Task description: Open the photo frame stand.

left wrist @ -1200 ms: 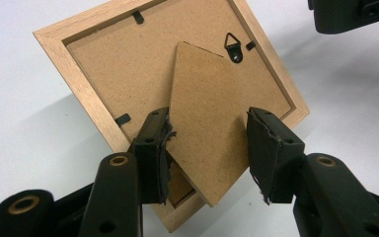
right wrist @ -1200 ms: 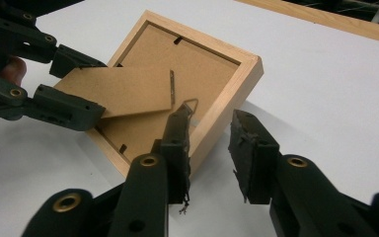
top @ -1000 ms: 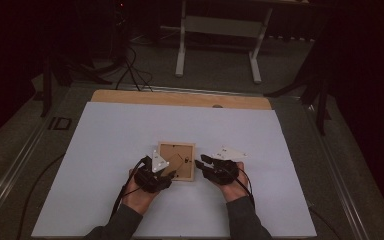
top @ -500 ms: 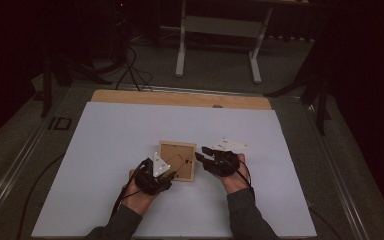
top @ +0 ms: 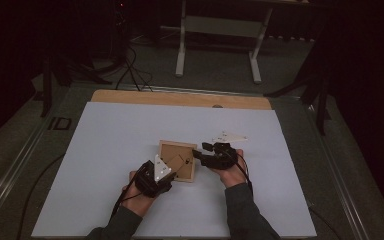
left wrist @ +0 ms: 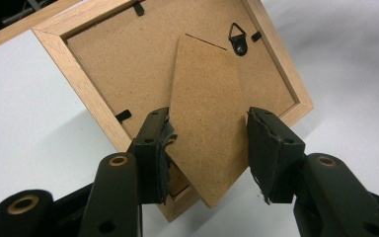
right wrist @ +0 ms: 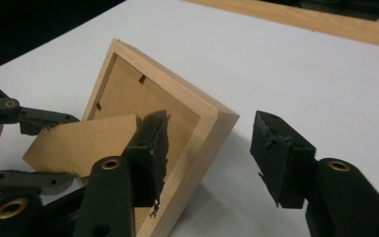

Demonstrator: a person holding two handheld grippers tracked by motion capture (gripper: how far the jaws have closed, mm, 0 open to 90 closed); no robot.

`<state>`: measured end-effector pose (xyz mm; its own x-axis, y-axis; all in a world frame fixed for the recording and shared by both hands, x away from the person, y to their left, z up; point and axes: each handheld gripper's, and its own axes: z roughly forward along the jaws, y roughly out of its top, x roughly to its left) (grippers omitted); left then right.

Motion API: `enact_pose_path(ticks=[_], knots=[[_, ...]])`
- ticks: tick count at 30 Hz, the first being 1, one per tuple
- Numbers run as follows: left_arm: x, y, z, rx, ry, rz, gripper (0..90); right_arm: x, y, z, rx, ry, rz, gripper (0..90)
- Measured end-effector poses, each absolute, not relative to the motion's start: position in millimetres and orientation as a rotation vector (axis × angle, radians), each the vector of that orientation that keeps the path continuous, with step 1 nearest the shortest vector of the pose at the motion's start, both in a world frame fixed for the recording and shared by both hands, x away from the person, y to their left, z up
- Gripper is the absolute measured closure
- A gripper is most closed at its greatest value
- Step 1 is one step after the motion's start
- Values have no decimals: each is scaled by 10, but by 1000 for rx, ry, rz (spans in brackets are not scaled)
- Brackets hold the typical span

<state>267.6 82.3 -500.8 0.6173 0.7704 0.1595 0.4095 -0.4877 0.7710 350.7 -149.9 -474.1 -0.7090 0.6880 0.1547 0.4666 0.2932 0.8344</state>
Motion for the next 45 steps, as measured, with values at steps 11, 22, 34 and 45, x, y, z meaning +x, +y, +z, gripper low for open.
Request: enact_pose_path(ticks=[11,22,34,45], knots=[[2641,814,-5029,2134,895,690,536,3619,-1446,-4794,1117,2411,1362,434],[2607,791,-5033,2143,862,736,535,3682,-1387,-4885,1129,2491,1407,442],[2733,897,-5064,2138,945,528,494,3665,-1406,-4864,1093,2504,1425,506],[2846,995,-5083,2109,1020,296,533,3595,-1392,-4804,1016,2499,1392,525]])
